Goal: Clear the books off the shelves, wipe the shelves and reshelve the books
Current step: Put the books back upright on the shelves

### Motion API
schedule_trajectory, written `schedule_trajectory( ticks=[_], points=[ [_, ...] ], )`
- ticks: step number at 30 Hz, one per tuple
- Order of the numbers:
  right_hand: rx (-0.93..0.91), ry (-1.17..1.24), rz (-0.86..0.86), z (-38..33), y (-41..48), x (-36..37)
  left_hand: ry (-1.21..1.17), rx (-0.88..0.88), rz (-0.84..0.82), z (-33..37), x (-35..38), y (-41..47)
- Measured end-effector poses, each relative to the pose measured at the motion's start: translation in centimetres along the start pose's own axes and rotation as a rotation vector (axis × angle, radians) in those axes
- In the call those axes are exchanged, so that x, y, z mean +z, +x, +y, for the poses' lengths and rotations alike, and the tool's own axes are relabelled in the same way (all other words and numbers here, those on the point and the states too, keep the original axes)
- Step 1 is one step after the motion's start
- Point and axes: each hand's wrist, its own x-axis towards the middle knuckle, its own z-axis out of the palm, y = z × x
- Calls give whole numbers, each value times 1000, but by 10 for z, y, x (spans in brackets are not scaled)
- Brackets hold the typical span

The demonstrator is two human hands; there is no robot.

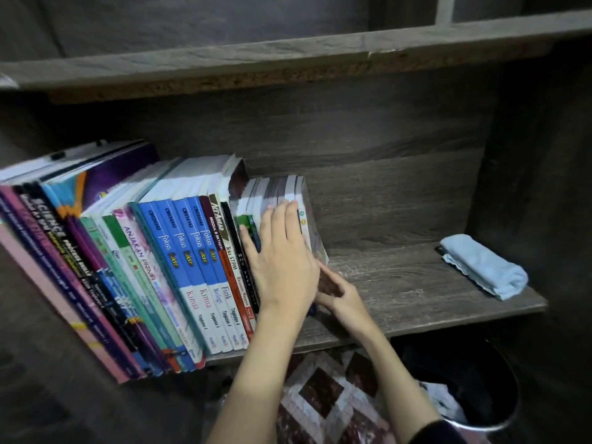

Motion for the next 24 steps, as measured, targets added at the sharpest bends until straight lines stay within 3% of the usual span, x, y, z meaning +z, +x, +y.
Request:
schedule_trajectory(
  ticks=[8, 12, 18, 22, 24],
  points=[
    [76, -36, -40, -6, -2, -2, -19, -3, -52, 2, -6, -7],
    [-9, -206, -46, -9, -6, 0, -32, -10, -59, 3, -7, -10],
    [-67, -316, -7, -10, -11, 5, -208, -38, 228, 5, 3, -31],
    [-73, -644, 17, -18, -20, 8, -509, 4, 319, 11, 3, -43],
    [-30, -648, -6, -24, -24, 13, -553, -2, 334, 12, 3, -45]
  ],
)
